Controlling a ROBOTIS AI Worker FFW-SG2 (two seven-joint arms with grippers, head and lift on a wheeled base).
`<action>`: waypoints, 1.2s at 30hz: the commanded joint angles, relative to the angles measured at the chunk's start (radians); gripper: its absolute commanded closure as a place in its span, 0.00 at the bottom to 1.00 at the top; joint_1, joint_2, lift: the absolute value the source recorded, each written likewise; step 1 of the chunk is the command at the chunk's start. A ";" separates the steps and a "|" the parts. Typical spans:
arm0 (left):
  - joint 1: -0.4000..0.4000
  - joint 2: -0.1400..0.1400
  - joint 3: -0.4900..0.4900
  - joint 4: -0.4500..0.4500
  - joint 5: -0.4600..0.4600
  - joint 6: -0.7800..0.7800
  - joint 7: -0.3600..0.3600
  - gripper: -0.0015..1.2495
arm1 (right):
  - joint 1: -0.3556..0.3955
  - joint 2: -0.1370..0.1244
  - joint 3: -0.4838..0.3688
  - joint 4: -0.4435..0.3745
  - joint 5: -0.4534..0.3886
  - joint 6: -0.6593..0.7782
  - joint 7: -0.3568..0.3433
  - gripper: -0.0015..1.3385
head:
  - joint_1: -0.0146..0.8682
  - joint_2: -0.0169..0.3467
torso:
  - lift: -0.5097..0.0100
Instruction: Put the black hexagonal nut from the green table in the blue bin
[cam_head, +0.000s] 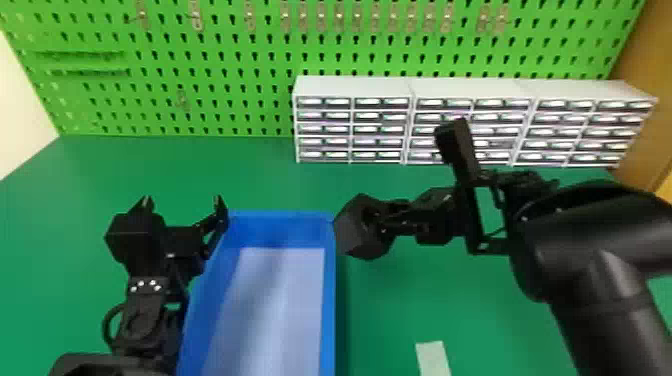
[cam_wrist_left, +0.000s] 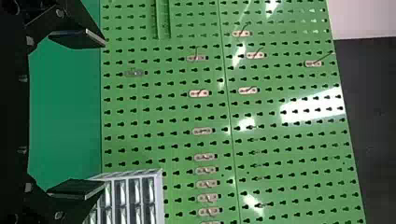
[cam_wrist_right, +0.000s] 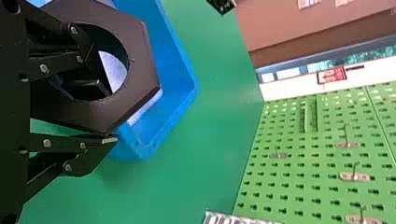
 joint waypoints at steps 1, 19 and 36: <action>-0.002 0.000 0.003 0.000 0.000 0.000 0.000 0.17 | -0.010 -0.004 0.040 0.000 -0.038 0.004 -0.013 0.78 | 0.76 0.20 | 0.80; -0.010 0.000 0.007 0.000 -0.003 -0.003 0.000 0.17 | -0.057 -0.018 0.197 0.028 -0.178 0.007 -0.096 0.78 | 0.76 0.20 | 0.80; -0.015 0.000 0.013 0.000 -0.003 -0.005 0.000 0.17 | -0.097 -0.041 0.339 0.078 -0.357 -0.032 -0.178 0.78 | 0.76 0.20 | 0.80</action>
